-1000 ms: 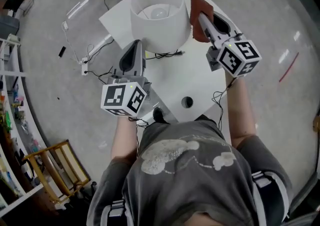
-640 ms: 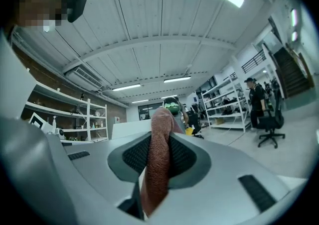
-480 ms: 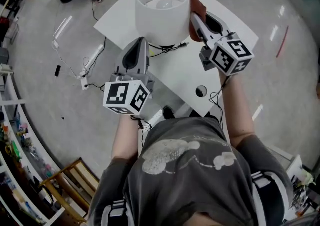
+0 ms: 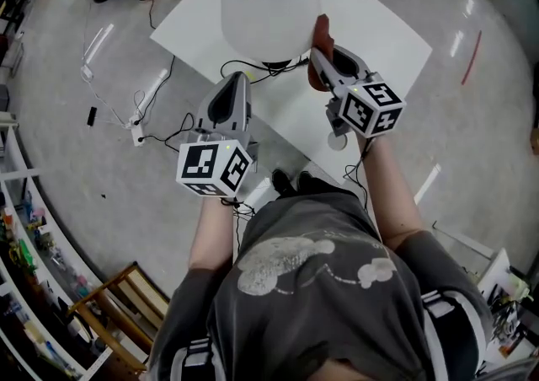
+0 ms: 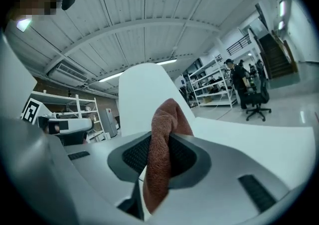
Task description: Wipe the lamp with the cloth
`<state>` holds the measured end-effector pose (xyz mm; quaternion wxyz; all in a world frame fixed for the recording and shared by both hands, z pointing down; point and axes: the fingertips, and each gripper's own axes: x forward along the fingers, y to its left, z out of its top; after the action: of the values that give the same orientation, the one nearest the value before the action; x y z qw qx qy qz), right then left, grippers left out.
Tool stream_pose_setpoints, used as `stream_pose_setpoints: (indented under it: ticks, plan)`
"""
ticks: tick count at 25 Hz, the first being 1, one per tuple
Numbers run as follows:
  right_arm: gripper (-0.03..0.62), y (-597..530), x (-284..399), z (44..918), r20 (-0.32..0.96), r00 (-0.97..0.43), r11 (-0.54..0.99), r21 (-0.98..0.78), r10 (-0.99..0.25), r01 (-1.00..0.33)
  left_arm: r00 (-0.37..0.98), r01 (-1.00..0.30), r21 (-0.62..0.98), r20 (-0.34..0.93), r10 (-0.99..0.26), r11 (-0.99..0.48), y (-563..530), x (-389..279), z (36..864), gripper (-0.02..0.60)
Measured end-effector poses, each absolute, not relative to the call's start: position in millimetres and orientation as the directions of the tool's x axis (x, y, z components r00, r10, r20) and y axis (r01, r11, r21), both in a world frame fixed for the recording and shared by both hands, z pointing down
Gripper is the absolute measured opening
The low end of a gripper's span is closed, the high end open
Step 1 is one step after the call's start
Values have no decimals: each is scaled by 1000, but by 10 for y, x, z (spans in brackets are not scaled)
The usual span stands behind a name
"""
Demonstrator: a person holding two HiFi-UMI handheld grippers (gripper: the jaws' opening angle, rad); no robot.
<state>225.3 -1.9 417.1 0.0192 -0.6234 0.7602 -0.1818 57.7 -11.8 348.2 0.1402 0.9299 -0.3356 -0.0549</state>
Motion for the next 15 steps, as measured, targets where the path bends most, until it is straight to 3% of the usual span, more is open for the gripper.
stream_pose_setpoints:
  ticks: [8,15]
  plan:
    - [86,217,2118,4544,256,-314,212,-358,-914,-909,721,-669,289,26,-693,-685,130,596,3549,8]
    - [86,409,2275,4001,177,-330,270,-294,-927,-917,679,-704,259,-26,-733,-661,379,542,3211,8]
